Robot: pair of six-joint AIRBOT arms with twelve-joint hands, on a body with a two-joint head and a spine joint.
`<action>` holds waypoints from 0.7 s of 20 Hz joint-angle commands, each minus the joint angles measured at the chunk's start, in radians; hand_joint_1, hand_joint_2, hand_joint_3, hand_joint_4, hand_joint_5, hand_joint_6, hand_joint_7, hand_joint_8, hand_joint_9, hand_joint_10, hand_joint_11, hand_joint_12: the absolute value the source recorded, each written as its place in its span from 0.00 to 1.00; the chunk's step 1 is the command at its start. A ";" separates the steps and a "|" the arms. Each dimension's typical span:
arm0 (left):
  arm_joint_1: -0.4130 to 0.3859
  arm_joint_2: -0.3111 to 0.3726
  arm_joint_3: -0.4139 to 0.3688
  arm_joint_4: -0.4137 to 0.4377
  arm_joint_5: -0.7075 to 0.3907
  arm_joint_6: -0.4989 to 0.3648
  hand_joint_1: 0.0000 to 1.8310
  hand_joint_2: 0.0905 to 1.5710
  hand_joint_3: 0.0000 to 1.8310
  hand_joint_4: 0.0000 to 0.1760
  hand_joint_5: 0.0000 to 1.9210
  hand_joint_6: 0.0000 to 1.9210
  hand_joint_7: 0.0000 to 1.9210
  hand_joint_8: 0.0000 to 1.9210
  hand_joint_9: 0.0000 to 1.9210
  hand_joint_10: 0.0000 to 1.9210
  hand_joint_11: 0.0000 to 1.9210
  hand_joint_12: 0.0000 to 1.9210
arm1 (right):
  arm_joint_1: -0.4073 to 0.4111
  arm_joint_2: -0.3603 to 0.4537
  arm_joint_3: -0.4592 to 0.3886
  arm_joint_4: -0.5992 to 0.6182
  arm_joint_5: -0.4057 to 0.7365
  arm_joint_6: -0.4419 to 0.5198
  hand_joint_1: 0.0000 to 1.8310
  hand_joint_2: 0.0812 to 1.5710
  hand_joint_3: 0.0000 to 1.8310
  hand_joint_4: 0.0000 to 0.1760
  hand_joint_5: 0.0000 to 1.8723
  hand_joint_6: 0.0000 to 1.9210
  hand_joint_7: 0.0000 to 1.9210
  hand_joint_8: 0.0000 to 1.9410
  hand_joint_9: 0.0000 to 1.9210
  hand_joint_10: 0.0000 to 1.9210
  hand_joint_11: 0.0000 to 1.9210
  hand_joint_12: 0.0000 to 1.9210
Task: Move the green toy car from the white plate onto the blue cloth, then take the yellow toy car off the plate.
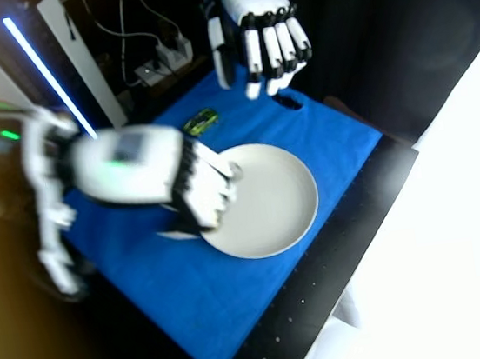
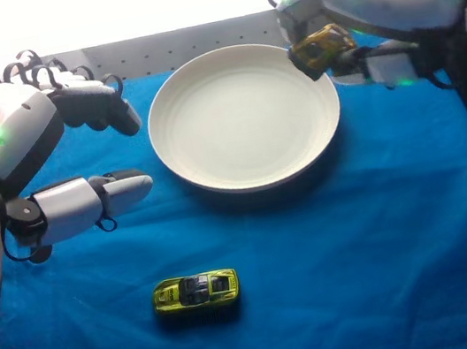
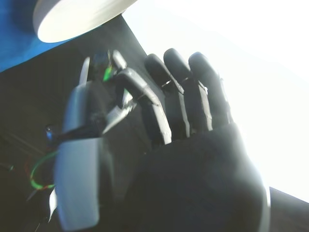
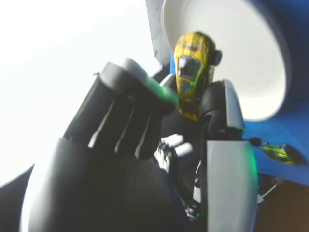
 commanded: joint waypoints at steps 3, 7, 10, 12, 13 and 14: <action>0.006 0.008 -0.005 0.013 -0.138 -0.003 0.38 0.69 0.00 0.08 0.38 0.28 0.32 0.43 0.25 0.62 0.14 0.90 | -0.047 0.064 -0.089 -0.046 0.199 -0.006 0.69 0.71 0.00 0.00 0.46 0.52 0.53 0.62 0.56 0.76 0.50 0.93; 0.012 0.011 -0.009 0.008 -0.140 -0.003 0.35 0.71 0.00 0.00 0.39 0.18 0.34 0.32 0.25 0.53 0.11 0.87 | -0.152 0.143 -0.199 -0.091 0.295 0.033 0.70 0.70 0.00 0.00 0.47 0.50 0.56 0.57 0.57 0.65 0.50 0.85; 0.020 0.012 -0.011 0.002 -0.143 -0.003 0.36 0.70 0.00 0.00 0.42 0.12 0.38 0.27 0.27 0.50 0.10 0.85 | -0.236 0.175 -0.234 -0.122 0.342 0.139 0.70 0.69 0.00 0.00 0.52 0.42 0.54 0.62 0.58 0.75 0.55 0.90; 0.021 0.012 -0.012 0.000 -0.143 -0.003 0.37 0.70 0.00 0.00 0.43 0.10 0.39 0.24 0.27 0.50 0.13 0.85 | -0.260 0.179 -0.239 -0.136 0.343 0.178 0.70 0.70 0.00 0.00 0.52 0.41 0.53 0.64 0.60 0.75 0.59 0.88; 0.022 0.012 -0.013 -0.001 -0.143 -0.003 0.37 0.70 0.00 0.00 0.44 0.09 0.40 0.23 0.28 0.49 0.14 0.84 | -0.273 0.178 -0.239 -0.147 0.343 0.201 0.70 0.69 0.00 0.00 0.52 0.39 0.53 0.64 0.64 0.72 0.63 0.85; 0.023 0.011 -0.014 -0.002 -0.143 -0.003 0.36 0.69 0.00 0.14 0.45 0.08 0.41 0.22 0.26 0.47 0.09 0.83 | -0.291 0.176 -0.245 -0.147 0.343 0.202 0.69 0.71 0.00 0.00 0.52 0.39 0.49 0.72 0.59 0.82 0.61 0.92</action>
